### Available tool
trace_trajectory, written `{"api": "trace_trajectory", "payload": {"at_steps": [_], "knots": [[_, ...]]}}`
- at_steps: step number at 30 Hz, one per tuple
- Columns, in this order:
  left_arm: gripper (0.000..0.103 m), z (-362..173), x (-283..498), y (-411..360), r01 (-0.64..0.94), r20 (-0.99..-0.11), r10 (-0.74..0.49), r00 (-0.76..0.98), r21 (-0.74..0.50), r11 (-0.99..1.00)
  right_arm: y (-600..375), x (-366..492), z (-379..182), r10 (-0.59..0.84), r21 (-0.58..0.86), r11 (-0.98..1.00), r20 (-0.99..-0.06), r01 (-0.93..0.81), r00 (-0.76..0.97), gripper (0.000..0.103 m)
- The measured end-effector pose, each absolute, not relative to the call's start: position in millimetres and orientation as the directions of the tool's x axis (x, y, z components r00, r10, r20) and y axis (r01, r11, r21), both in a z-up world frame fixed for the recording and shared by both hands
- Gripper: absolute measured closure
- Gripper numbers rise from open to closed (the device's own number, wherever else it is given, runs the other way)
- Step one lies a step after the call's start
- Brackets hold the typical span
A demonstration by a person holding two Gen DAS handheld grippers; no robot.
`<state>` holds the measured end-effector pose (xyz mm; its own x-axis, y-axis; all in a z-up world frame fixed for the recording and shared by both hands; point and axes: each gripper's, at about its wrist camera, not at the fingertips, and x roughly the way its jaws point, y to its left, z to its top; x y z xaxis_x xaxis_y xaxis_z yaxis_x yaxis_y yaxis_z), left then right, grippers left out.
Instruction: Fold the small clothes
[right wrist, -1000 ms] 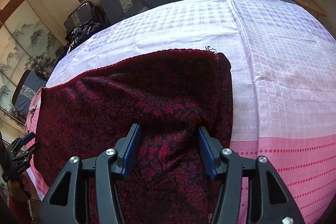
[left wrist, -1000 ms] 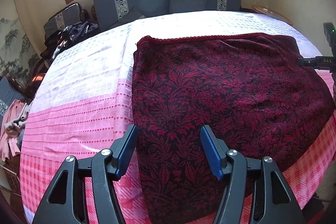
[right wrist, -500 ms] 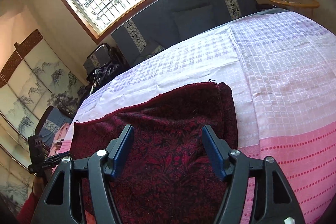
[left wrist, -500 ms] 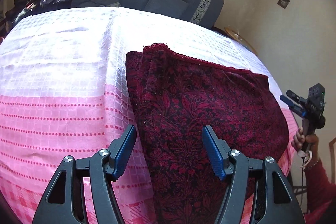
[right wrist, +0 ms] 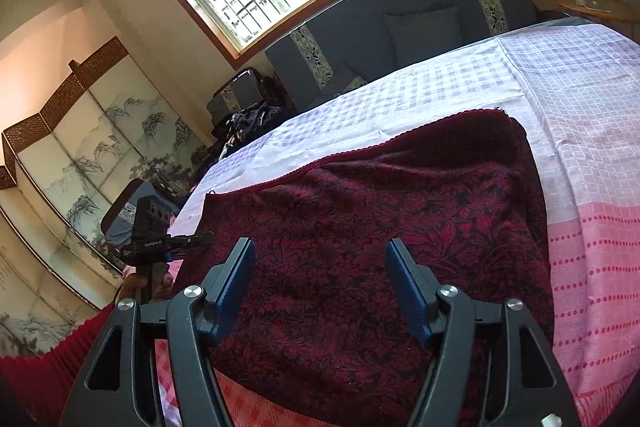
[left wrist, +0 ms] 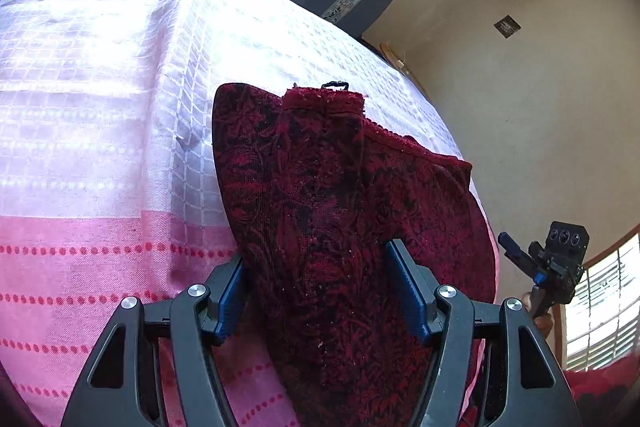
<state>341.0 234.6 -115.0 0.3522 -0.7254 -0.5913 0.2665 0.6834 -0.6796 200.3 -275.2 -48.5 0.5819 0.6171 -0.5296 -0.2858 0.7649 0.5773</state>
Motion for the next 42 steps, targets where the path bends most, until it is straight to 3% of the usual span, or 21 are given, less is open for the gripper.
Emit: {"api": "trace_trajectory", "payload": {"at_steps": [2, 3, 4, 8, 25, 42], "knots": [[0.045, -116.5, 347.2, 234.6, 0.250, -0.579, -0.725, 0.372, -0.690, 0.679, -268.3, 198.3, -53.8, 0.628, 0.590, 0.756, -0.534, -0.283, 0.567, 0.037], [0.058, -117.2, 349.0, 234.9, 0.241, -0.589, -0.711, 0.384, -0.679, 0.693, -265.3, 197.5, -56.7, 0.630, 0.593, 0.755, -0.537, -0.280, 0.561, 0.036], [0.063, -118.6, 349.6, 234.9, 0.236, -0.604, -0.696, 0.388, -0.665, 0.708, -262.4, 195.4, -59.9, 0.631, 0.595, 0.754, -0.542, -0.277, 0.555, 0.036], [0.071, -113.9, 344.7, 233.1, 0.231, -0.634, -0.653, 0.414, -0.621, 0.749, -256.7, 194.2, -70.3, 0.648, 0.619, 0.739, -0.546, -0.266, 0.530, 0.036], [0.080, -58.7, 330.7, 171.5, 0.221, -0.818, -0.374, 0.436, -0.305, 0.926, -229.5, 199.2, -71.9, 0.723, 0.650, 0.679, -0.509, -0.342, 0.467, 0.034], [0.080, -27.5, 314.6, 131.5, 0.319, -0.843, -0.186, 0.504, -0.018, 0.947, -230.0, 200.1, -87.0, 0.759, 0.686, 0.638, -0.486, -0.350, 0.433, 0.032]]}}
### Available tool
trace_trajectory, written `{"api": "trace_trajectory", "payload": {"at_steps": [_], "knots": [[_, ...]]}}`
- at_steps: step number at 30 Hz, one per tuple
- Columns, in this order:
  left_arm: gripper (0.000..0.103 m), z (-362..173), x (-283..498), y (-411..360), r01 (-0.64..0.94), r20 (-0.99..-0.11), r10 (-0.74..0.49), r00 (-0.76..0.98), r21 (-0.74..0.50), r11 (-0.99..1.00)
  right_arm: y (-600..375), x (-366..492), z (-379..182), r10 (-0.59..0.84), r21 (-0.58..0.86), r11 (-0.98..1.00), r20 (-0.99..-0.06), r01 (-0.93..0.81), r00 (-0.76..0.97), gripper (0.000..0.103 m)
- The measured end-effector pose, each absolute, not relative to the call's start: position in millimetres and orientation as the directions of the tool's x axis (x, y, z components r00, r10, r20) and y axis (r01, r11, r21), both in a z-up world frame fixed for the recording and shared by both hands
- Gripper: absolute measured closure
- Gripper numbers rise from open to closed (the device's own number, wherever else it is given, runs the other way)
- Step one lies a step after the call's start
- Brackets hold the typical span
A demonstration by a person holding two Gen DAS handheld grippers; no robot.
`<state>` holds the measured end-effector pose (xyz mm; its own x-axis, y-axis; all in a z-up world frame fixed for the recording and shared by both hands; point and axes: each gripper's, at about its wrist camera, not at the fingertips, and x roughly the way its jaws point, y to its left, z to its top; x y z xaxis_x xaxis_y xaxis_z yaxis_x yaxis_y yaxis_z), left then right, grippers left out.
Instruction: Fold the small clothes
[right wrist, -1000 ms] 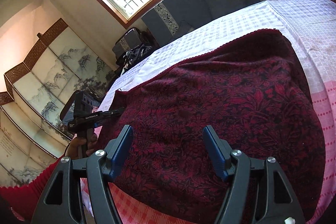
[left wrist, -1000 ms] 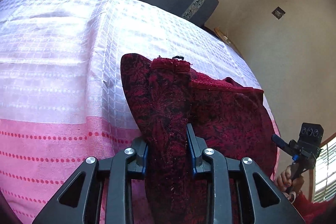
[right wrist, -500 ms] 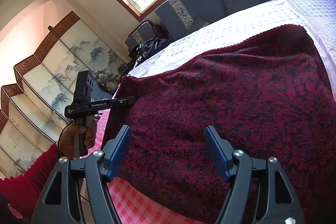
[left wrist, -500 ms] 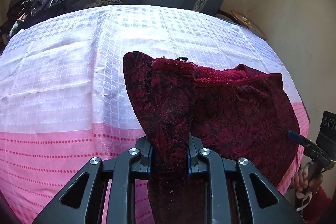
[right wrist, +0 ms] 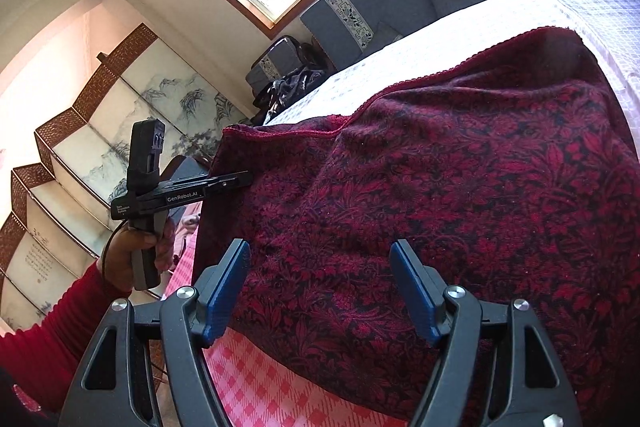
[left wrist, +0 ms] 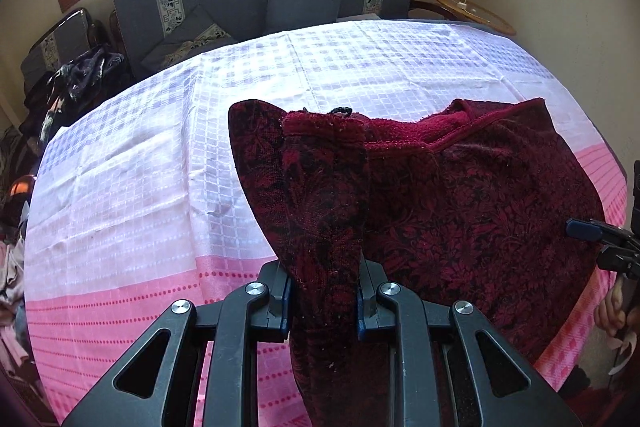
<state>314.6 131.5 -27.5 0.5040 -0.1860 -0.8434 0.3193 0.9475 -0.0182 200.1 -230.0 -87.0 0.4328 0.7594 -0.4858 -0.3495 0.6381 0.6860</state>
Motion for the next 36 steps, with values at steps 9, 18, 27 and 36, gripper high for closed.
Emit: {"api": "trace_trajectory", "payload": {"at_steps": [9, 18, 27, 36], "knots": [[0.080, -26.5, 308.1, 119.3, 0.330, -0.836, -0.124, 0.535, 0.072, 0.941, -216.3, 208.8, -88.2, 0.747, 0.658, 0.660, -0.518, -0.363, 0.418, 0.032], [0.080, -26.6, 308.5, 117.5, 0.336, -0.836, -0.118, 0.536, 0.083, 0.938, -205.6, 210.0, -90.2, 0.752, 0.654, 0.655, -0.520, -0.377, 0.405, 0.032], [0.084, -19.7, 311.6, 121.4, 0.328, -0.854, -0.162, 0.495, 0.011, 0.945, -209.7, 209.0, -95.5, 0.763, 0.673, 0.641, -0.505, -0.369, 0.404, 0.032], [0.084, 9.2, 320.0, 126.2, 0.286, -0.863, -0.280, 0.421, -0.167, 0.944, -210.7, 211.0, -93.9, 0.780, 0.691, 0.618, -0.480, -0.375, 0.402, 0.032]]}}
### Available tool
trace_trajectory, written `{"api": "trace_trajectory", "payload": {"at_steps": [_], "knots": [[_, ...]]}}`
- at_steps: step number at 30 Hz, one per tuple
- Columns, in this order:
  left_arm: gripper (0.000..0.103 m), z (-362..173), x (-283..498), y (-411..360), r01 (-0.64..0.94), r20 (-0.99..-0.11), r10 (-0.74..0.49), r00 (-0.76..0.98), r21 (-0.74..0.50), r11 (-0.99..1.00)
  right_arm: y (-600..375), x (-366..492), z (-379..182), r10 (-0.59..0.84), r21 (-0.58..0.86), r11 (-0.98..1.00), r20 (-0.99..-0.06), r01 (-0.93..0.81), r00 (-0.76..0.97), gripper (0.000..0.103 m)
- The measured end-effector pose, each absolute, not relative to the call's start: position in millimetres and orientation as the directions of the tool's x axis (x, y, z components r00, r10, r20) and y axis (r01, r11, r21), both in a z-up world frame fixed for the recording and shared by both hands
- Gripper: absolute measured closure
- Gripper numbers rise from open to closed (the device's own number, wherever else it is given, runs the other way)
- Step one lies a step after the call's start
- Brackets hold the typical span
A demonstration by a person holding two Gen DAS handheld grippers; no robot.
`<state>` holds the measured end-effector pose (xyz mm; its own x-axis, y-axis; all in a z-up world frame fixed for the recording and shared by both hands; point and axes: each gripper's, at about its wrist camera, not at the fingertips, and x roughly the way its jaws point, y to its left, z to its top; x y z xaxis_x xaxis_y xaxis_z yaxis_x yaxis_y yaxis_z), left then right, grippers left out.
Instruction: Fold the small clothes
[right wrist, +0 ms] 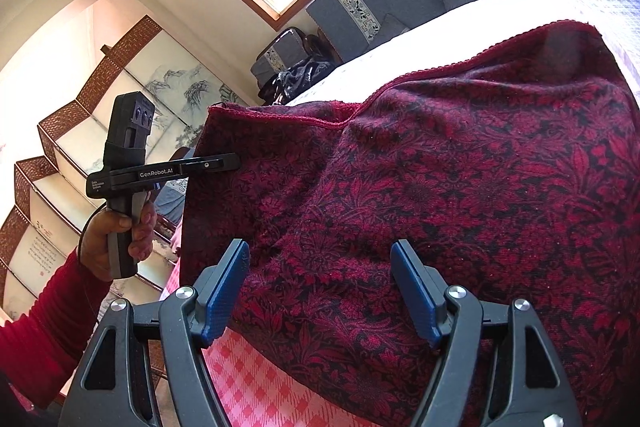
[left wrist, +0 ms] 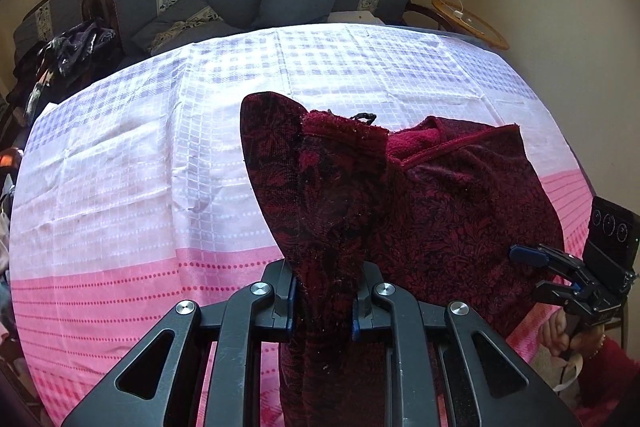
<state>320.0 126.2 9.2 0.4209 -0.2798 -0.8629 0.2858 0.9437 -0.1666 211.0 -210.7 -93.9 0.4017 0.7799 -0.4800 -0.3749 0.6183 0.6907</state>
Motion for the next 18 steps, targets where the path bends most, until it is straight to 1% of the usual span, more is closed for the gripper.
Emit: {"api": "trace_trajectory", "payload": {"at_steps": [7, 14, 18], "knots": [[0.085, 43.9, 323.1, 86.8, 0.299, -0.869, -0.339, 0.360, -0.237, 0.924, -209.9, 209.2, -87.5, 0.809, 0.714, 0.576, -0.427, -0.398, 0.404, 0.032], [0.085, 72.2, 328.1, 13.2, 0.386, -0.880, -0.336, 0.336, -0.197, 0.901, -224.2, 208.1, -77.0, 0.833, 0.745, 0.526, -0.353, -0.411, 0.426, 0.032], [0.085, 80.8, 322.2, -1.9, 0.390, -0.867, -0.361, 0.343, -0.218, 0.895, -236.6, 216.0, -75.8, 0.835, 0.760, 0.509, -0.323, -0.404, 0.445, 0.032]]}}
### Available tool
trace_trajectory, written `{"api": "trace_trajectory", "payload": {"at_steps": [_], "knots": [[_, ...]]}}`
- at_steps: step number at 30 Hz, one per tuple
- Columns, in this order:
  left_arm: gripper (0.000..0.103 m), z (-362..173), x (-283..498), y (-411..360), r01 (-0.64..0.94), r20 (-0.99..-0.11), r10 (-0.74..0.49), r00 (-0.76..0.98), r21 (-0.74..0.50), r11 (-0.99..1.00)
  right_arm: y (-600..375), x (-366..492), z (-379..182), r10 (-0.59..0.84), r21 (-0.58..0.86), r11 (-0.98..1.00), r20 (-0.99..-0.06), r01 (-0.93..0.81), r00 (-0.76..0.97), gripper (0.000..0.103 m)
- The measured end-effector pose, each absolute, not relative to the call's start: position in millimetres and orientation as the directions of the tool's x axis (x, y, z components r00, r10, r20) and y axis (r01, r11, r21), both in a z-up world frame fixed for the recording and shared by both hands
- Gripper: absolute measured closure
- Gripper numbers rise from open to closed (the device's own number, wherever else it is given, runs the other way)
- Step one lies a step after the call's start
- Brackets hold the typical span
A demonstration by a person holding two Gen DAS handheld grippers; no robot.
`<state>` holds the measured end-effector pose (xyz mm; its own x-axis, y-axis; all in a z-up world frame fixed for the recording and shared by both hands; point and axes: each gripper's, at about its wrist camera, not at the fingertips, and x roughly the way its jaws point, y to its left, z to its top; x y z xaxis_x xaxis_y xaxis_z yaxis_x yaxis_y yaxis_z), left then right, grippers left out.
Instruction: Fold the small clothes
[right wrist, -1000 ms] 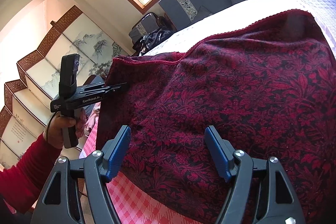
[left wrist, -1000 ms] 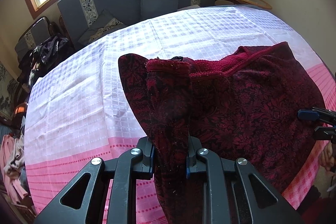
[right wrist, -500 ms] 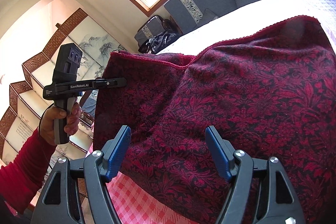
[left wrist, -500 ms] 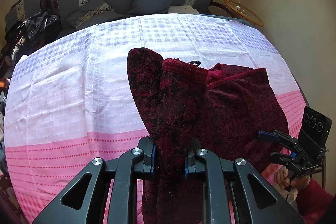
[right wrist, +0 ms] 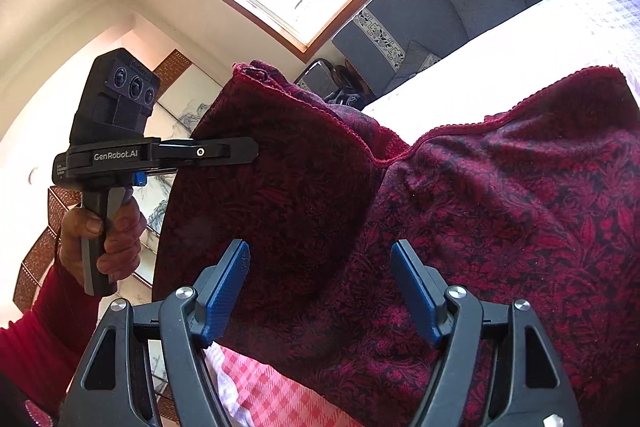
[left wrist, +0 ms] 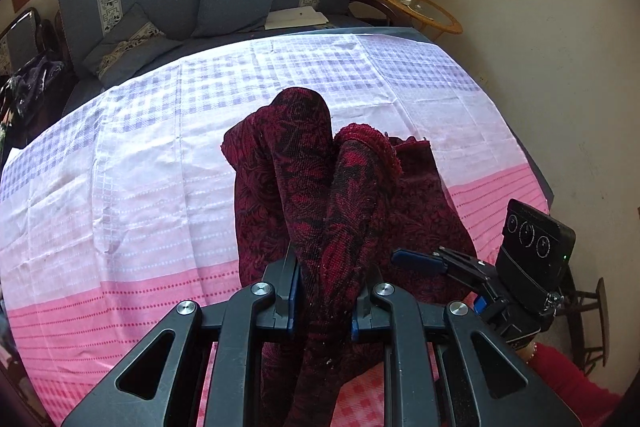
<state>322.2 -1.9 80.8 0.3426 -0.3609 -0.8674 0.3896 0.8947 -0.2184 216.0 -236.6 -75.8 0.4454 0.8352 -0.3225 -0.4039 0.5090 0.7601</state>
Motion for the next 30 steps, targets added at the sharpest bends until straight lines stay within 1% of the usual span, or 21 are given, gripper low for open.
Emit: {"api": "trace_trajectory", "payload": {"at_steps": [1, 2, 3, 4, 5, 7, 9, 11, 14, 16, 17, 19, 22, 24, 25, 26, 28, 30], "knots": [[0.085, 82.3, 320.5, -2.6, 0.383, -0.865, -0.367, 0.343, -0.228, 0.895, -237.7, 219.1, -75.1, 0.815, 0.737, 0.543, -0.349, -0.402, 0.462, 0.042], [0.085, 83.4, 319.0, -3.2, 0.374, -0.863, -0.370, 0.343, -0.236, 0.897, -235.6, 223.8, -73.5, 0.781, 0.697, 0.600, -0.402, -0.394, 0.478, 0.068], [0.085, 84.3, 318.0, -4.2, 0.367, -0.862, -0.374, 0.342, -0.244, 0.898, -230.4, 231.0, -73.1, 0.759, 0.663, 0.638, -0.454, -0.393, 0.467, 0.082], [0.085, 84.8, 316.8, -5.6, 0.364, -0.863, -0.377, 0.337, -0.250, 0.897, -223.9, 238.9, -74.0, 0.759, 0.650, 0.645, -0.483, -0.402, 0.437, 0.093], [0.085, 85.6, 315.8, -7.3, 0.360, -0.863, -0.375, 0.338, -0.250, 0.899, -216.9, 246.6, -75.8, 0.763, 0.646, 0.643, -0.500, -0.411, 0.408, 0.092], [0.085, 87.5, 314.3, -14.5, 0.359, -0.862, -0.380, 0.335, -0.256, 0.898, -205.4, 264.5, -85.4, 0.728, 0.630, 0.685, -0.568, -0.366, 0.384, 0.092], [0.085, 90.7, 313.1, -21.1, 0.360, -0.856, -0.393, 0.337, -0.269, 0.894, -198.5, 279.1, -96.2, 0.749, 0.675, 0.660, -0.566, -0.328, 0.344, 0.092], [0.085, 92.7, 316.0, -30.0, 0.362, -0.851, -0.408, 0.330, -0.286, 0.887, -192.5, 293.9, -110.0, 0.765, 0.723, 0.641, -0.574, -0.256, 0.293, 0.092], [0.085, 87.8, 327.0, -43.9, 0.354, -0.843, -0.435, 0.317, -0.321, 0.879, -199.1, 310.6, -126.9, 0.831, 0.830, 0.536, -0.485, -0.157, 0.273, 0.092], [0.085, 81.9, 335.2, -51.5, 0.336, -0.818, -0.494, 0.295, -0.396, 0.855, -215.8, 314.8, -132.2, 0.868, 0.890, 0.443, -0.395, -0.112, 0.301, 0.092], [0.085, 80.1, 338.2, -56.4, 0.337, -0.805, -0.519, 0.289, -0.422, 0.842, -225.1, 313.8, -134.0, 0.871, 0.902, 0.421, -0.375, -0.090, 0.319, 0.092], [0.085, 75.7, 342.8, -68.3, 0.340, -0.779, -0.566, 0.271, -0.473, 0.813, -249.3, 307.5, -132.9, 0.845, 0.890, 0.450, -0.398, -0.073, 0.358, 0.091], [0.085, 61.8, 349.1, -87.8, 0.328, -0.744, -0.631, 0.222, -0.552, 0.766, -290.1, 289.2, -126.6, 0.824, 0.885, 0.458, -0.388, -0.083, 0.413, 0.089], [0.085, 47.4, 354.2, -99.2, 0.299, -0.704, -0.684, 0.188, -0.623, 0.723, -312.2, 273.8, -120.9, 0.819, 0.877, 0.467, -0.381, -0.114, 0.430, 0.083], [0.085, 40.3, 357.1, -104.8, 0.288, -0.683, -0.709, 0.175, -0.653, 0.700, -321.1, 265.6, -118.7, 0.817, 0.873, 0.471, -0.378, -0.126, 0.436, 0.076], [0.085, 33.9, 359.7, -111.0, 0.288, -0.660, -0.732, 0.168, -0.678, 0.677, -329.9, 257.6, -117.4, 0.809, 0.868, 0.480, -0.381, -0.128, 0.447, 0.072], [0.085, 23.0, 365.0, -121.8, 0.299, -0.606, -0.779, 0.164, -0.722, 0.624, -347.4, 243.4, -117.2, 0.780, 0.848, 0.516, -0.408, -0.119, 0.474, 0.072], [0.083, 10.4, 373.4, -126.9, 0.296, -0.515, -0.845, 0.145, -0.792, 0.534, -365.9, 233.6, -119.5, 0.751, 0.832, 0.545, -0.428, -0.104, 0.502, 0.069]]}}
